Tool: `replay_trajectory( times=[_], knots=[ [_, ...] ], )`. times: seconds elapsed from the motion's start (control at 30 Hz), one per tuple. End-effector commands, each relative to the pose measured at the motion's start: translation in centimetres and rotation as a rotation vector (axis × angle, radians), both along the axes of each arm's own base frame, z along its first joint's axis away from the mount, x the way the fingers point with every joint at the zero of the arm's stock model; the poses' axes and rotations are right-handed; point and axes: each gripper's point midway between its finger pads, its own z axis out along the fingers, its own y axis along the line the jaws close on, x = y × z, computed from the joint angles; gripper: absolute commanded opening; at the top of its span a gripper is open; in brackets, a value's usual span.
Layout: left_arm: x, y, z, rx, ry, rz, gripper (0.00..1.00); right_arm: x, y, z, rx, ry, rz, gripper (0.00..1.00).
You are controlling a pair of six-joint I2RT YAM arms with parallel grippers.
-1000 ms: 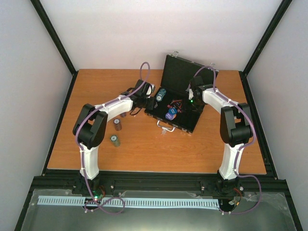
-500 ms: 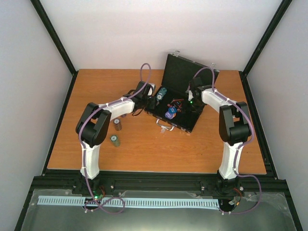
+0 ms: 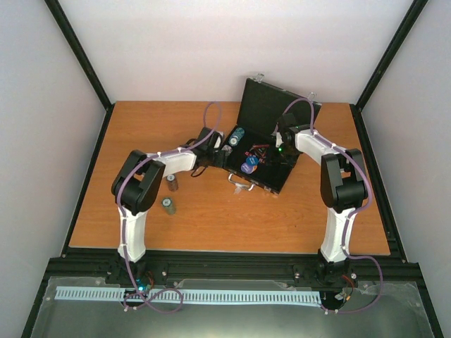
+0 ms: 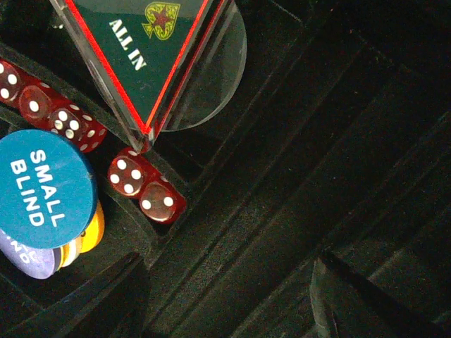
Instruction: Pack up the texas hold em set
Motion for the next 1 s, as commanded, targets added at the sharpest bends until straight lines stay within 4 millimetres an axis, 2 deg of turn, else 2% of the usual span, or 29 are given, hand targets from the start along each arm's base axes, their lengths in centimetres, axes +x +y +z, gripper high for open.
replay_trajectory(
  times=[0.0,0.07,0.1,0.23,0.3,0.5,0.6,0.73,0.97],
  knots=[
    [-3.8,3.4,-6.2,0.165,0.186,0.013,0.76,0.2,-0.3,-0.7,-0.002,0.002,-0.009,0.64],
    [-4.0,3.5,-6.3,0.166,0.186,0.012,0.81,0.2,-0.3,-0.6,-0.001,0.000,-0.011,0.64],
    [-4.1,3.5,-6.1,0.161,0.182,0.009,0.90,0.1,-0.3,-0.7,0.002,0.002,-0.012,0.64],
    [-3.5,3.4,-4.5,0.156,0.153,0.008,0.91,0.0,-0.4,-0.8,0.000,0.005,-0.014,0.64],
    [-3.3,3.3,-3.0,0.150,0.130,0.005,0.99,0.1,-0.3,-0.7,0.002,0.001,-0.013,0.64],
    [-3.1,1.9,3.6,0.058,0.038,-0.051,1.00,0.2,-0.3,-0.5,0.004,-0.006,-0.015,0.64],
    [-3.6,1.8,5.2,0.043,0.034,-0.072,1.00,0.2,-0.3,-0.4,0.007,-0.008,-0.016,0.64],
    [-4.7,1.7,5.8,0.024,0.061,-0.093,1.00,0.3,-0.2,-0.4,0.010,-0.010,-0.015,0.64],
    [-6.0,3.3,3.4,0.088,0.131,-0.072,1.00,0.2,-0.2,-0.5,0.011,-0.009,-0.009,0.64]
  ],
)
